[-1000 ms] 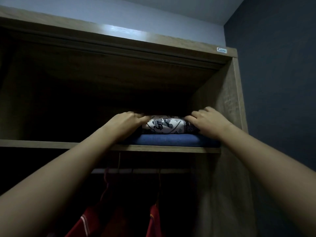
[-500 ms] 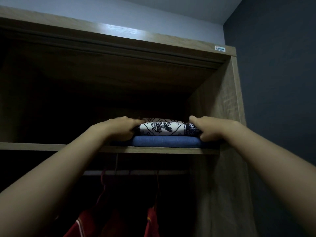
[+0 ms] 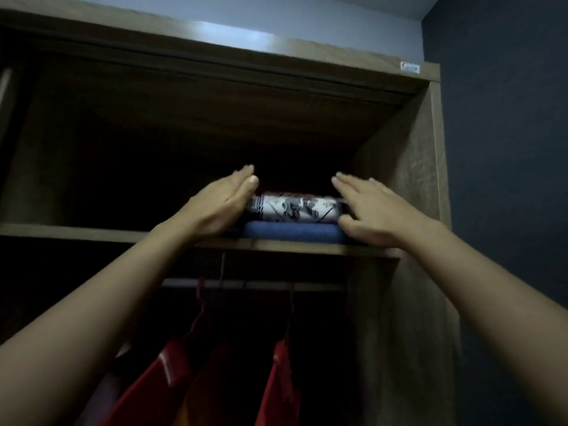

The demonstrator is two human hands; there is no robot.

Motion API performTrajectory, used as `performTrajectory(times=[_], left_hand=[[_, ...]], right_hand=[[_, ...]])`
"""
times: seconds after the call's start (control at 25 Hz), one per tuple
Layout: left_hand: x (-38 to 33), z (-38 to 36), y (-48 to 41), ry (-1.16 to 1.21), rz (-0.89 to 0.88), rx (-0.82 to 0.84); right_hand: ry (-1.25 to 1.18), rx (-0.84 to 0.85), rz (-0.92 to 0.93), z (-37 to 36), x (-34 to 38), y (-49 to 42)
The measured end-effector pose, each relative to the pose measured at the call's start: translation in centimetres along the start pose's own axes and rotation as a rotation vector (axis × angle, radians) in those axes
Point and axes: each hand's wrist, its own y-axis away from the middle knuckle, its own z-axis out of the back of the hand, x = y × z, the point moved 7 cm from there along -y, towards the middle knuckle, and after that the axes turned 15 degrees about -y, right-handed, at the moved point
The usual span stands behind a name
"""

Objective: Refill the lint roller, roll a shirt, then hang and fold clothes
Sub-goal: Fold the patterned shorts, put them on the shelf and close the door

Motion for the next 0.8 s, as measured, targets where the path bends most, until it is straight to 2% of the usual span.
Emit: performTrajectory(times=[0.12,0.2,0.32,0.48,0.68,0.8], left_hand=[[1.2,0.4,7.3,0.128,0.029,-0.144],[2.6,-1.2,14.5,0.128,0.079,-0.139],[5.4,-5.1,26.1,-0.093,0.111,0.012],[10.0,-6.2,38.3,-0.328,0.018,0.202],[16.8,-1.5,46.8,-0.555,-0.177,0.247],[20.8,0.5,48.8,-0.692,-0.208,0.23]], right_hand=[[-0.24,-0.303,0.094,-2.3,5.5,6.0],[-0.413,-0.282,0.089,-8.1,10.2,11.6],[-0.599,-0.035,0.046,-18.3,19.1,20.2],[-0.744,0.268,0.035,-27.2,31.7,28.5],[-0.817,0.553,0.127,-34.5,47.1,35.4],[-0.651,0.741,0.281,-38.5,53.3,37.1]])
